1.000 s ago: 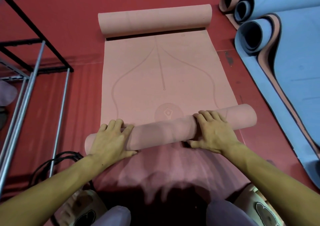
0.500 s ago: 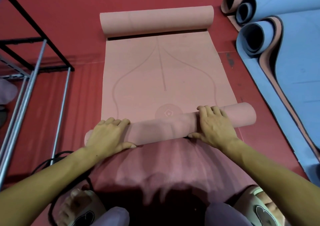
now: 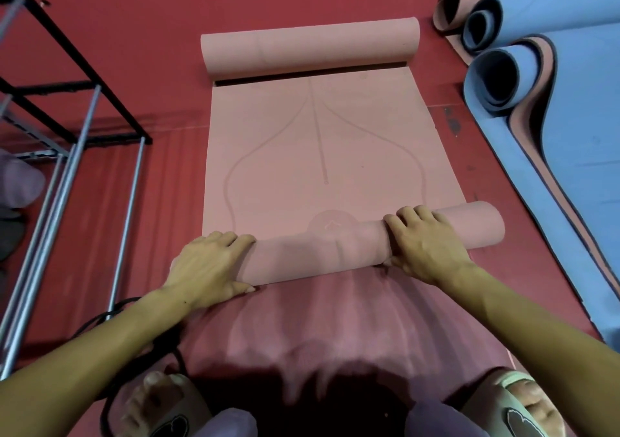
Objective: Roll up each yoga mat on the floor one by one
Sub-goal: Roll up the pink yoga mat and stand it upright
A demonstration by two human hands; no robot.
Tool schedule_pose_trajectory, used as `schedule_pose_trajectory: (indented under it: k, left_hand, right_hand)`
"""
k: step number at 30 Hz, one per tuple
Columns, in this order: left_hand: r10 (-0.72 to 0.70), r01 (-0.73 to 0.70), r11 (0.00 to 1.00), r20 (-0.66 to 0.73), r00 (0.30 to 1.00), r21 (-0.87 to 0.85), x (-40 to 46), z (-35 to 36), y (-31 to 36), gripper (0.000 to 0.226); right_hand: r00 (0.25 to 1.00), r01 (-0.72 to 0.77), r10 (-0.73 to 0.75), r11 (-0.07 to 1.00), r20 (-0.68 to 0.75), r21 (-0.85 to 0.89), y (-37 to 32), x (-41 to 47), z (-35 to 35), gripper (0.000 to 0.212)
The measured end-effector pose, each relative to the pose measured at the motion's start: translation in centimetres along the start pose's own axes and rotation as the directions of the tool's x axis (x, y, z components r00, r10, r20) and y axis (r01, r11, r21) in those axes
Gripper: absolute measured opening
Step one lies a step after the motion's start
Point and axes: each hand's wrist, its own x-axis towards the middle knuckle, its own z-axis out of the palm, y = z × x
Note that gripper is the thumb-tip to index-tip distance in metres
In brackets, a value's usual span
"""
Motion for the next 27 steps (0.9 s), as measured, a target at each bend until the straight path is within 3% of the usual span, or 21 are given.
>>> schedule_pose_trajectory:
  k: [5, 12, 22, 27]
  left_hand:
    - [0.025, -0.004, 0.994, 0.182, 0.983, -0.113, 0.2, -0.7, -0.7, 0.089]
    - [0.147, -0.071, 0.968, 0.311, 0.939, -0.242, -0.6, -0.8, -0.9, 0.094]
    - [0.194, -0.072, 0.941, 0.353, 0.916, -0.329, -1.2, -0.6, -1.1, 0.096]
    - [0.135, -0.038, 0.928, 0.239, 0.962, -0.370, -1.6, 0.2, -1.6, 0.095]
  right_hand:
    - [0.995, -0.005, -0.004, 0.996, 0.103, 0.090, -0.1, -0.7, -0.3, 0.075]
    - [0.952, 0.013, -0.056, 0.990, 0.301, 0.141, -0.4, -2.6, -1.0, 0.074]
    - [0.894, -0.106, 0.015, 0.978, 0.448, 0.180, -0.7, -2.6, -1.3, 0.070]
    - [0.948, -0.126, 0.087, 0.986, 0.307, 0.109, -1.4, -2.4, -1.2, 0.071]
